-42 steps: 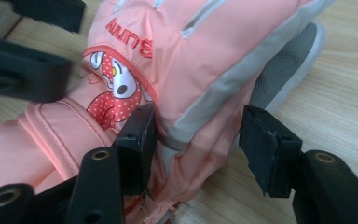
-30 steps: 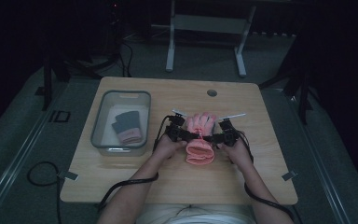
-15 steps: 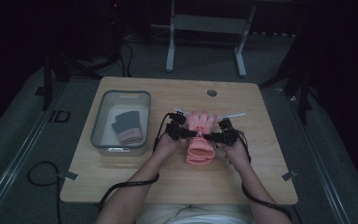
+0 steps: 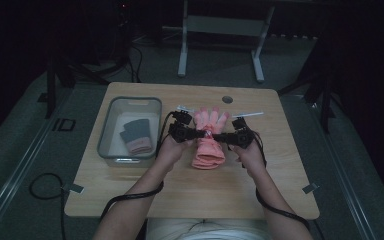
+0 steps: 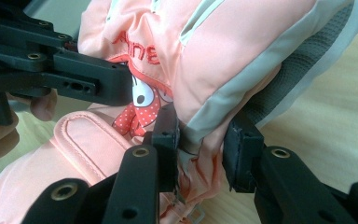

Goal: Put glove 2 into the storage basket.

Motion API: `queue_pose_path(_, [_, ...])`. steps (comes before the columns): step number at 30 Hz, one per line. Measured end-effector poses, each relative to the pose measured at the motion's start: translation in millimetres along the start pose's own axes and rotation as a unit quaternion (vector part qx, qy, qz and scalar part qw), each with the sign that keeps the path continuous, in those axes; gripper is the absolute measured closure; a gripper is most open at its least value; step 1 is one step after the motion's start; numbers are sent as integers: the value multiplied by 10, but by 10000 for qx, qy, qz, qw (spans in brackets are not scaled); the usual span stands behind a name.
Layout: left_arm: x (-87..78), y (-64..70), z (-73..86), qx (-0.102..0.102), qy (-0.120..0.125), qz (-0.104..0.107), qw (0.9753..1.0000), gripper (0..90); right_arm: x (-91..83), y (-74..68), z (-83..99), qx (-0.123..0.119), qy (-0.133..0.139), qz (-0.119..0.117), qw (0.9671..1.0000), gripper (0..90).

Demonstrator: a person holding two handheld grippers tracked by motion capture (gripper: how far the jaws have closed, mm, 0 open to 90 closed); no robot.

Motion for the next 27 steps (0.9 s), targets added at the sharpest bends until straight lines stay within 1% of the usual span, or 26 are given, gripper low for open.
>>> queue_pose_path(1, [-43,-17,-27,3,43,-12,10000,801,-2,-32,-39,-33,8,-1,10000,692])
queue_pose_path(3, [-132,-58,-79,-59,97,-18,9999,801,-3,-102,-121,-108,41,-27,9999,692])
queue_pose_path(5, [-226,-105,-125,-79,159,-26,9998,801,12,-172,-203,-164,65,-88,9998,693])
queue_pose_path(6, [-276,-131,-146,-104,184,-50,9998,801,20,-210,-245,-203,82,-112,9997,693])
queue_pose_path(8, [-382,-193,-185,-74,241,-128,9996,801,52,-292,-328,-263,90,-169,9995,692])
queue_pose_path(11, [-538,-307,-236,-158,339,-260,9990,800,123,-418,-461,-362,110,-268,9989,692])
queue_pose_path(14, [-680,-440,-260,-208,416,-428,9980,799,230,-542,-590,-488,96,-326,9982,691])
queue_pose_path(20, [-969,-732,-280,-340,553,-698,9954,799,486,-786,-816,-691,-6,-514,9963,691])
queue_pose_path(23, [-1120,-892,-268,-424,615,-877,9933,799,637,-923,-925,-787,-71,-608,9950,691])
queue_pose_path(27, [-1315,-1112,-250,-573,699,-1055,9903,799,848,-1105,-1063,-896,-195,-762,9929,691])
Point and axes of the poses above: each handheld gripper's, and its own axes: x roughly forward along the jaws, z roughly out of its underside, y roughly to its right, the point moved 9 cm from there along x, roughly forward along the jaws, and after that the axes turned 15 degrees about -z, right-handed, at the moved point
